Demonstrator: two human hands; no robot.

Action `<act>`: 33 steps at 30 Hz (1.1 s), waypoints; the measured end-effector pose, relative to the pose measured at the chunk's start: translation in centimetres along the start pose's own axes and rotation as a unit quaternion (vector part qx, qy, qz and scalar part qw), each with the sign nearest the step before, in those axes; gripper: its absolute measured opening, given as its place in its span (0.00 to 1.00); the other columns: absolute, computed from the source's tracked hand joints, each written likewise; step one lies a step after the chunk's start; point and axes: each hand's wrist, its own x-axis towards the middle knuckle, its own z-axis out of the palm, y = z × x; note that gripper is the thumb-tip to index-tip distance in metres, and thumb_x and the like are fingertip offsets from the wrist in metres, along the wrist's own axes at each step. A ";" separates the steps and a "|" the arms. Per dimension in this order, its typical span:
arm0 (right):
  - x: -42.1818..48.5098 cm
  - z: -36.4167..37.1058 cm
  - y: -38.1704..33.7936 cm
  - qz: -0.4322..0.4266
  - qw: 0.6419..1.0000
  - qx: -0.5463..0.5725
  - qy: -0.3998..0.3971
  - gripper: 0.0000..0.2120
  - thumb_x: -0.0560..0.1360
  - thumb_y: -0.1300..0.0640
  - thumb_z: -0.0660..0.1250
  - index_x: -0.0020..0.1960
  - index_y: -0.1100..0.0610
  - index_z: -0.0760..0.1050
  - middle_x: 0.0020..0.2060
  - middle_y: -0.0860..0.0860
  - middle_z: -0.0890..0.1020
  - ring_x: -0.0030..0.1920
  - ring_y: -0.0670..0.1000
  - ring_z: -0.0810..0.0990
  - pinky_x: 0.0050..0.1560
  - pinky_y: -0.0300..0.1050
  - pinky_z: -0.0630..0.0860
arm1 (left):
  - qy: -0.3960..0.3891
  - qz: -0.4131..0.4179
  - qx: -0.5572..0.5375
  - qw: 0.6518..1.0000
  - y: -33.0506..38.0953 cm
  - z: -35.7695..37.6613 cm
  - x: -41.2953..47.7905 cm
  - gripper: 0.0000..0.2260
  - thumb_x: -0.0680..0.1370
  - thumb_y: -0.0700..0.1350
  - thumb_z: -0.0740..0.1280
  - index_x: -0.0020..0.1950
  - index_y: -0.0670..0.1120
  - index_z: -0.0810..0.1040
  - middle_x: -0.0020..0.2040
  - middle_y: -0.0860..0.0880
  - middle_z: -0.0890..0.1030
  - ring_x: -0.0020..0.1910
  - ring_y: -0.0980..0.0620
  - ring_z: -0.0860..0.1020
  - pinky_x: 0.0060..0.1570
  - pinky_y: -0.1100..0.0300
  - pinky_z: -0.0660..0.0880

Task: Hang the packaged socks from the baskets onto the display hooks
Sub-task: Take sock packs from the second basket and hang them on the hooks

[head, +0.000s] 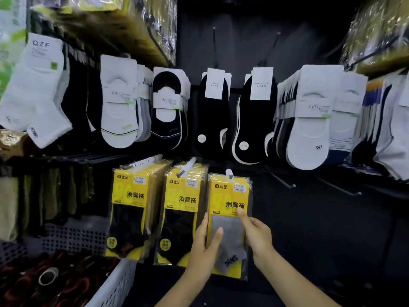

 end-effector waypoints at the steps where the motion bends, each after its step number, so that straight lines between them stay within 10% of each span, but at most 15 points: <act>1: 0.6 0.0 0.5 0.007 1.000 0.005 0.001 0.21 0.72 0.45 0.71 0.45 0.65 0.80 0.44 0.61 0.85 0.50 0.59 0.83 0.57 0.58 0.78 | 0.000 0.008 0.000 1.000 -0.3 0.4 0.6 0.33 0.75 0.60 0.61 0.77 0.58 0.52 0.74 0.61 0.57 0.71 0.63 0.57 0.69 0.64 0.60; 13: 13.4 2.1 3.9 0.040 0.996 -0.057 0.050 0.21 0.71 0.40 0.69 0.38 0.60 0.80 0.39 0.56 0.83 0.44 0.55 0.81 0.53 0.53 0.78 | 0.045 0.001 0.021 0.999 -5.6 4.8 13.9 0.31 0.79 0.58 0.57 0.77 0.58 0.44 0.76 0.61 0.49 0.72 0.63 0.49 0.70 0.61 0.51; 18: 14.9 1.6 5.1 0.015 0.995 -0.089 0.034 0.19 0.75 0.44 0.66 0.50 0.61 0.79 0.44 0.54 0.81 0.45 0.51 0.78 0.47 0.46 0.76 | 0.051 -0.007 0.034 0.998 -6.9 4.9 14.6 0.30 0.79 0.58 0.57 0.77 0.57 0.46 0.78 0.57 0.49 0.75 0.58 0.50 0.70 0.60 0.51; 26: 3.6 -7.7 7.5 0.077 0.983 -0.140 -0.090 0.06 0.77 0.54 0.67 0.53 0.53 0.77 0.52 0.49 0.80 0.55 0.50 0.79 0.58 0.47 0.76 | -0.030 -0.129 0.061 0.989 -10.7 3.8 -0.4 0.24 0.76 0.62 0.60 0.72 0.61 0.61 0.73 0.59 0.62 0.72 0.59 0.60 0.73 0.58 0.58; 33: -10.2 -17.3 12.8 0.282 0.897 -0.284 -0.190 0.12 0.78 0.54 0.65 0.59 0.57 0.75 0.56 0.52 0.78 0.58 0.52 0.77 0.57 0.45 0.73 | -0.134 -0.309 0.062 0.940 -16.2 4.1 -17.7 0.22 0.78 0.58 0.62 0.70 0.53 0.67 0.67 0.54 0.70 0.66 0.55 0.70 0.64 0.63 0.67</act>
